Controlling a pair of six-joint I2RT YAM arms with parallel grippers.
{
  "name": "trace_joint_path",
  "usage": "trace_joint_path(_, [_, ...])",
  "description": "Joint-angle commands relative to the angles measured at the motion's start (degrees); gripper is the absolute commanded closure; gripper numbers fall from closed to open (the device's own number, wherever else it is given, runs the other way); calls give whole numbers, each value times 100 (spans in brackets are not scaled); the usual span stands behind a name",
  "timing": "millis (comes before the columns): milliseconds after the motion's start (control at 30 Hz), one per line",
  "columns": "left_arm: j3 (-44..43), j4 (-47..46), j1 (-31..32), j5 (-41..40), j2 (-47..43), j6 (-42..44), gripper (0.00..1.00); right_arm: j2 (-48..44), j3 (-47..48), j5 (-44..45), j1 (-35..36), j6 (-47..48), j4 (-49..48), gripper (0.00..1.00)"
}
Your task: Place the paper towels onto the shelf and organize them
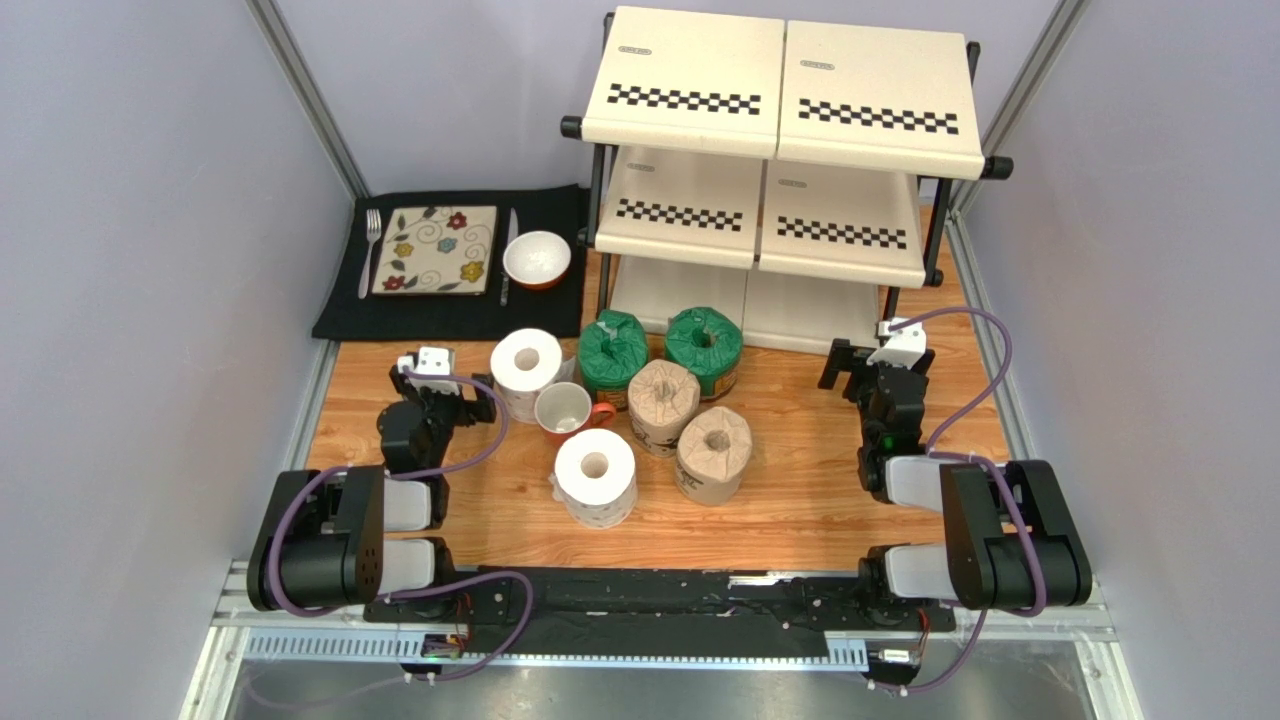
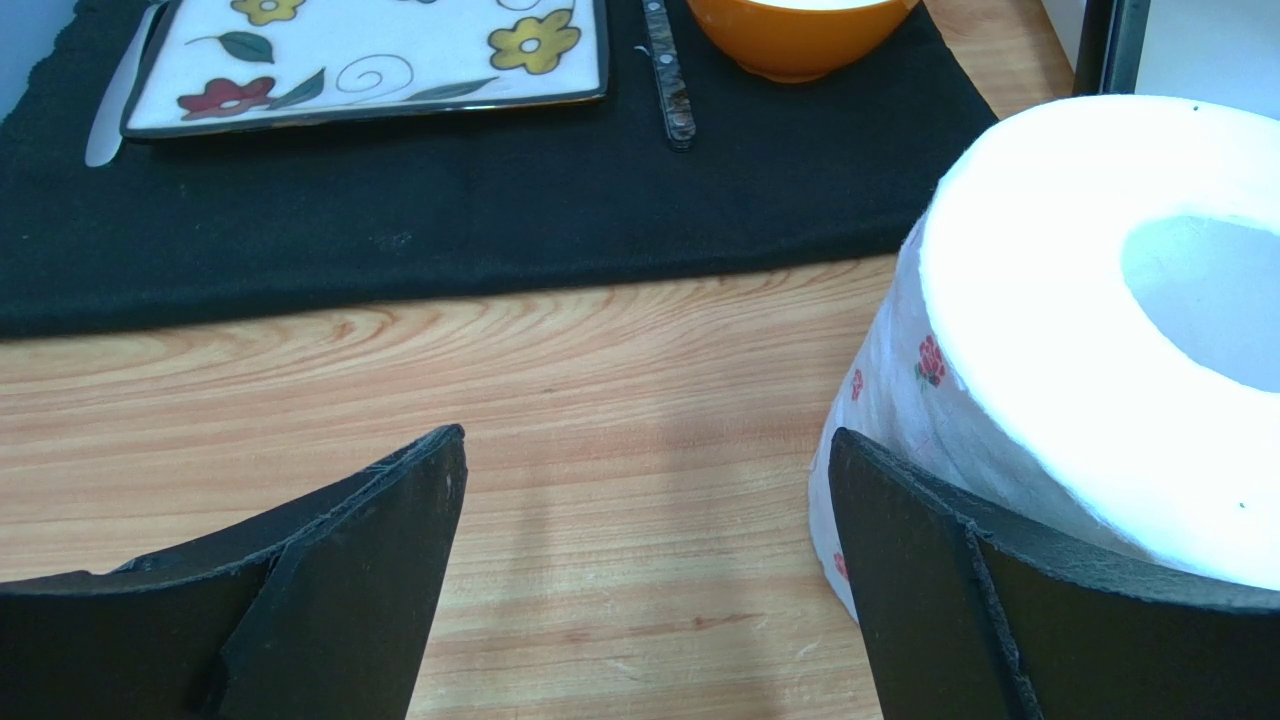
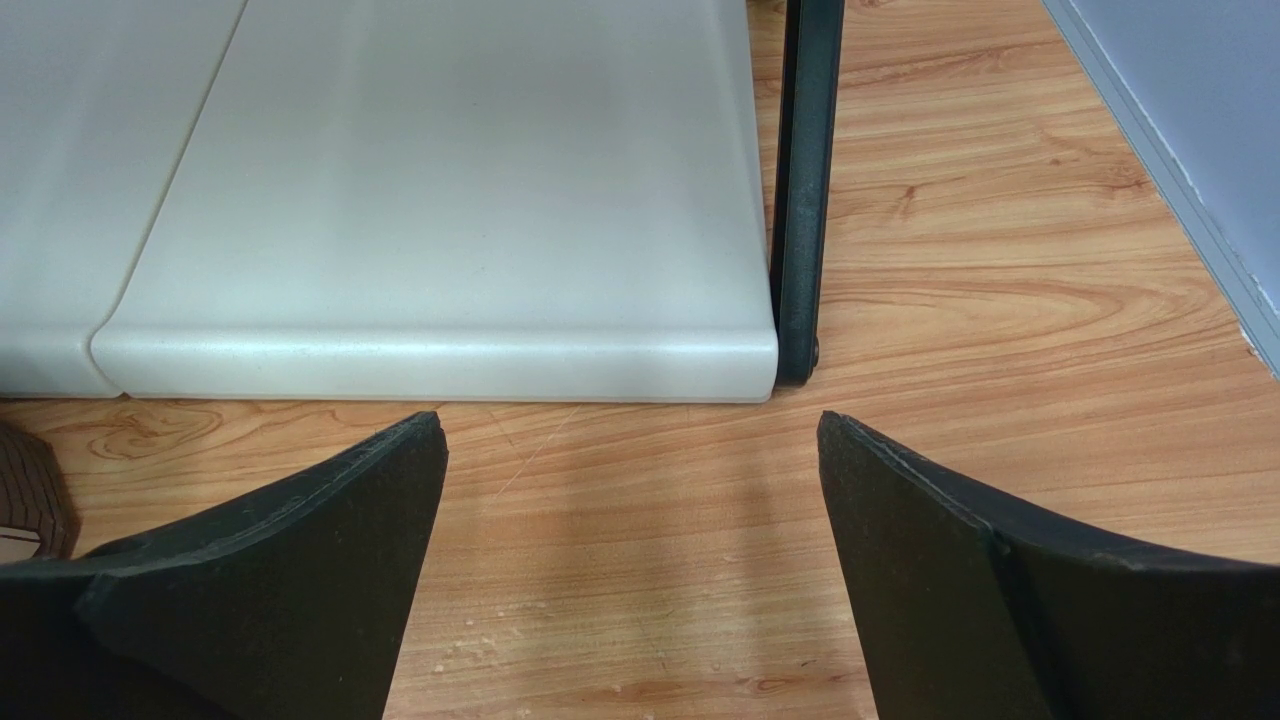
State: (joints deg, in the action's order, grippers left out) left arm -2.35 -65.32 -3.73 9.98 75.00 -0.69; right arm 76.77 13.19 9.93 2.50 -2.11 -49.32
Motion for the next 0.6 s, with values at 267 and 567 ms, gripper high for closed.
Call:
trace_joint_path(267, [1184, -139, 21, 57, -47, 25, 1, -13, 149, 96, 22, 26, -183, 1])
trace_joint_path(567, [1176, 341, 178, -784, -815, -150, 1, -864, 324, 756, 84, -255, 922, 1])
